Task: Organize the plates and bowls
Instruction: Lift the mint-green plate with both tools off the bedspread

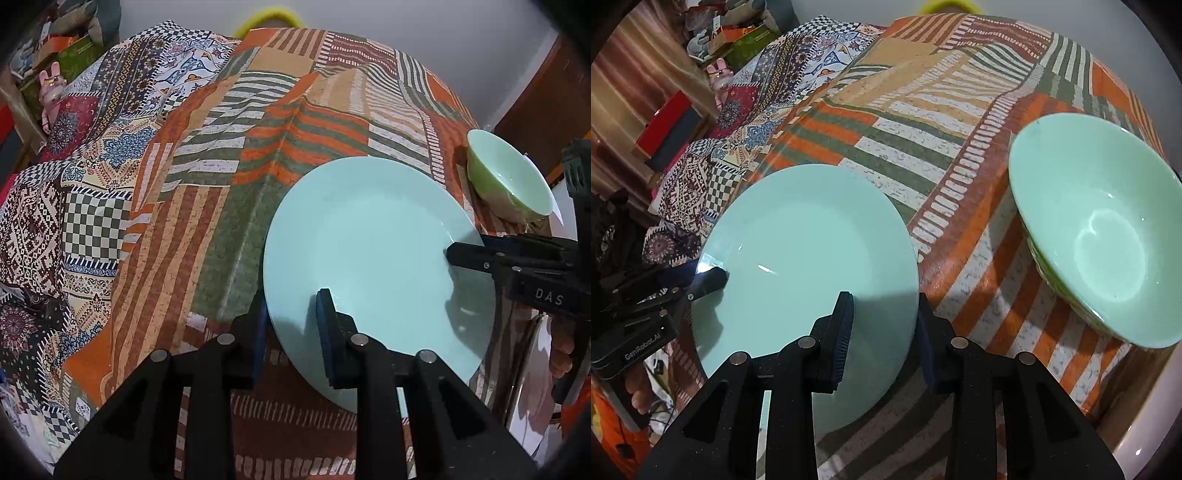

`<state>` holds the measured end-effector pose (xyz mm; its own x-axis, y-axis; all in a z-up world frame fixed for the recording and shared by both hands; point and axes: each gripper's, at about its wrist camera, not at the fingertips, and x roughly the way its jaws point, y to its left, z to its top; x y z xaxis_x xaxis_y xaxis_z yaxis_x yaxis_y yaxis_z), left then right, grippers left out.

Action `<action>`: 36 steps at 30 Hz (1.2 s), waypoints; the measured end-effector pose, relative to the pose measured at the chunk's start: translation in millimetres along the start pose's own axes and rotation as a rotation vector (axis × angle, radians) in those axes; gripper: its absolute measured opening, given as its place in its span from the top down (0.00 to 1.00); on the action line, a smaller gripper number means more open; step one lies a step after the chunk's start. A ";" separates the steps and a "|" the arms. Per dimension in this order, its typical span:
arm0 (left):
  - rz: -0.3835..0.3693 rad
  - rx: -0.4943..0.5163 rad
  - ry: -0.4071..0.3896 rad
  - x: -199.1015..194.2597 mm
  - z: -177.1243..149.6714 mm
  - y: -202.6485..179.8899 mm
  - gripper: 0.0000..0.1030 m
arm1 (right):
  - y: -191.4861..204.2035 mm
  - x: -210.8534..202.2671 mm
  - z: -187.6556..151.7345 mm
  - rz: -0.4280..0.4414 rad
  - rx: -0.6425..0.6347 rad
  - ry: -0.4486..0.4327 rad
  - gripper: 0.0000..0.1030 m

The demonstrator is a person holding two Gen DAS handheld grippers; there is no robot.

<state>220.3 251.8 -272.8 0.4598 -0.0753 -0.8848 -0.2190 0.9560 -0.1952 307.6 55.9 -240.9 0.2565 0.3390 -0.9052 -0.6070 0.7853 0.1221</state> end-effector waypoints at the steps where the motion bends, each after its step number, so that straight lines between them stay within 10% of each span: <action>1: 0.001 -0.002 0.004 -0.1 0.0 -0.8 0.77 | -1.0 -1.0 -0.6 0.000 0.002 -0.002 0.72; 36: -0.044 0.078 -0.229 -159.3 -48.6 -111.5 0.77 | -16.3 -176.2 -91.4 0.011 0.054 -0.366 0.73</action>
<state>129.6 143.4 -130.6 0.6527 -0.0598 -0.7553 -0.1314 0.9728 -0.1906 203.6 -64.1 -120.6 0.5080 0.5025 -0.6996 -0.5733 0.8034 0.1608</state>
